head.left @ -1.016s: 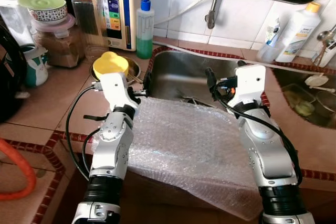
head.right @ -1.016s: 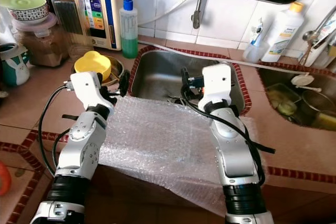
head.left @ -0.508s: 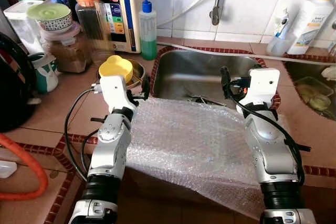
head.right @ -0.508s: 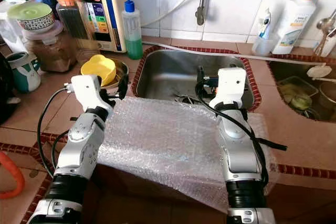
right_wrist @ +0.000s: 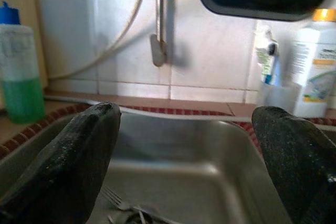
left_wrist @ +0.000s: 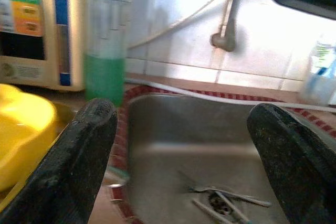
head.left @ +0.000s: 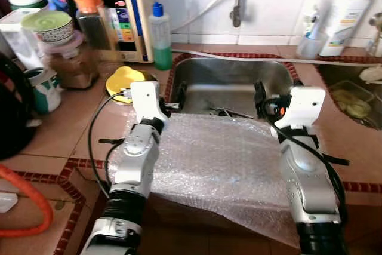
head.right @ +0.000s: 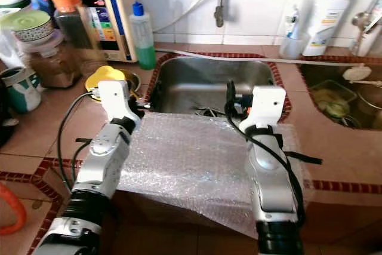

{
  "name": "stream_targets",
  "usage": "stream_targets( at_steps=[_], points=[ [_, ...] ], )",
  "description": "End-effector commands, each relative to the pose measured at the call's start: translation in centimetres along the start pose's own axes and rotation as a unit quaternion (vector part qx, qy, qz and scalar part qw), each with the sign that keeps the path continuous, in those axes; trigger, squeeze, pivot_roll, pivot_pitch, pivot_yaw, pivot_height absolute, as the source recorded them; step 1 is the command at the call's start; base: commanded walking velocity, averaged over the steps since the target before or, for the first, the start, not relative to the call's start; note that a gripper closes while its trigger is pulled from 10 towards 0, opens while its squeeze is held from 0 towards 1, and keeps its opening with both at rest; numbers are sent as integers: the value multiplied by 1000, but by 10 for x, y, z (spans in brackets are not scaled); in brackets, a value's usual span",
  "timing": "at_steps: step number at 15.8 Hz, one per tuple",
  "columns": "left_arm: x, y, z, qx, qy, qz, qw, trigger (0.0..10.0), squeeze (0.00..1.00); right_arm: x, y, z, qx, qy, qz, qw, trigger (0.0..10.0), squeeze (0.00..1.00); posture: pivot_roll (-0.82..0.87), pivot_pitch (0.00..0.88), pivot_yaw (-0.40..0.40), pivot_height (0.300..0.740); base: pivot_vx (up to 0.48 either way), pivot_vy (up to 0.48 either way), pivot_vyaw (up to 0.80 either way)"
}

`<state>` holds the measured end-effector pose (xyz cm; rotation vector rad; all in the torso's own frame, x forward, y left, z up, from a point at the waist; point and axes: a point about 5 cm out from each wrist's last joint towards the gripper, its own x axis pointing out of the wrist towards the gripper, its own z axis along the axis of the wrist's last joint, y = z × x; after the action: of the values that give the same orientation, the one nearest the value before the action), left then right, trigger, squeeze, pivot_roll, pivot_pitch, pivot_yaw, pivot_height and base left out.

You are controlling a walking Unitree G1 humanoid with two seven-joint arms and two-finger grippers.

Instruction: Kitchen organization

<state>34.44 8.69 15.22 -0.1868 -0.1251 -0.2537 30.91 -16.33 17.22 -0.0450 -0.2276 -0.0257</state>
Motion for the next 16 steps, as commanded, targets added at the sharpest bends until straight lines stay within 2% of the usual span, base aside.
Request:
stream_targets(
  at_steps=[1, 4, 6, 8, 9, 10, 12, 16],
  points=[
    [-1, -2, -1, 3, 2, -7, 1000, 10000, 0, -1, -4, 8, -3, -9, -10, 1000, 10000, 0, -135, 31, 76, 740, 0, 0, 0],
    [-6, 5, -5, 14, 6, -6, 1000, 10000, 0, 0, 0, 10, -10, -5, -6, 1000, 10000, 0, -132, 10, 61, 740, 0, 0, -800],
    [-6, 12, -4, 27, -1, 12, 1000, 10000, 0, 1, 8, 9, -1, -8, 12, 1000, 10000, 0, -93, 0, 38, 740, 0, 0, -800],
    [-4, 17, 8, 15, -22, 60, 998, 10000, 0, 6, 15, 9, 3, -8, 42, 999, 10000, 0, -58, 0, 33, 740, 0, 0, 0],
    [-6, 18, 10, 18, -33, 62, 997, 10000, 0, 9, 21, 10, -4, -13, 60, 998, 10000, 0, -58, 0, 27, 740, 0, 0, 0],
    [-10, 23, 5, 36, -25, 68, 997, 10000, 0, 11, 23, 11, 3, -10, 57, 998, 10000, 0, -35, 0, 5, 740, 0, 0, 0],
    [-14, 38, 1, 44, -17, 96, 994, 10000, 0, 13, 32, 12, 14, -9, 79, 997, 10000, 0, -27, 0, -1, 740, 0, 0, 0],
    [-7, 47, -12, 84, 25, 74, 993, 10000, 0, 12, 39, 12, 27, -8, 93, 995, 10000, 0, -42, 0, 9, 740, 0, 0, 0]
  ],
)
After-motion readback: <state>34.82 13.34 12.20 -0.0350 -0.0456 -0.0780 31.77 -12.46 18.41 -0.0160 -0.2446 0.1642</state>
